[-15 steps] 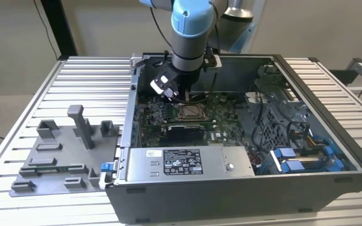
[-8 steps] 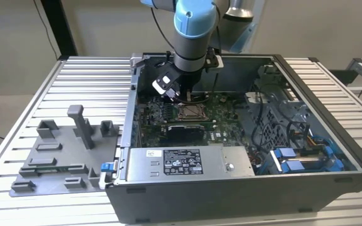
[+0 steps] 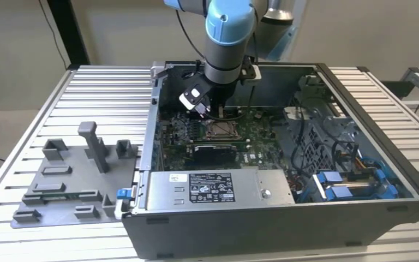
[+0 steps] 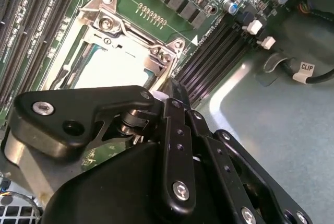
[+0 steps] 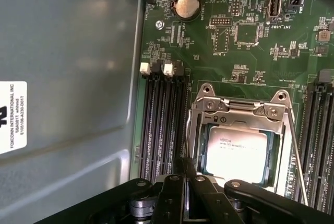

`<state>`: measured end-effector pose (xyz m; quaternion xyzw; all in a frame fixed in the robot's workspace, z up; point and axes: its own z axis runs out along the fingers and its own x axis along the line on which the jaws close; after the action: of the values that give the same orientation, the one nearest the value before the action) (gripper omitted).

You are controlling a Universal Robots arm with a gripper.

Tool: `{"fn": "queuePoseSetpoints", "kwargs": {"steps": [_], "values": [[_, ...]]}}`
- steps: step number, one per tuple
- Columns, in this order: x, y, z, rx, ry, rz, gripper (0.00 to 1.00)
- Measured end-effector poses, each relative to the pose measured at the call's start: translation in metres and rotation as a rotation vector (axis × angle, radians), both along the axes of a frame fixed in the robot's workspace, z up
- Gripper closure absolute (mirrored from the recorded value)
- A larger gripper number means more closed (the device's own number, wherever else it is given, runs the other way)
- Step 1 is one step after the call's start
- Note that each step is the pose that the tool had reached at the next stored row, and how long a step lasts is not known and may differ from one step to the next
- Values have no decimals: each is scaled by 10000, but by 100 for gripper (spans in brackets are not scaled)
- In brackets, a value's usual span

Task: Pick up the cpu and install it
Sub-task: 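Install the first cpu locking lever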

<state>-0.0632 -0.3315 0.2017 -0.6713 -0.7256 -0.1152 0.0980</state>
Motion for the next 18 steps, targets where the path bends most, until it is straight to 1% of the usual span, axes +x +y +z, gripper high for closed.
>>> {"fn": "queuePoseSetpoints", "kwargs": {"steps": [6, 9, 11, 15, 18], "values": [[48, 0, -17, 1, 44, -1, 100], [71, 0, -21, 3, 95, -4, 100], [87, 0, -22, 2, 141, -8, 100], [115, 0, -23, 2, 262, -19, 100], [136, 0, -24, 2, 369, -27, 100]]}}
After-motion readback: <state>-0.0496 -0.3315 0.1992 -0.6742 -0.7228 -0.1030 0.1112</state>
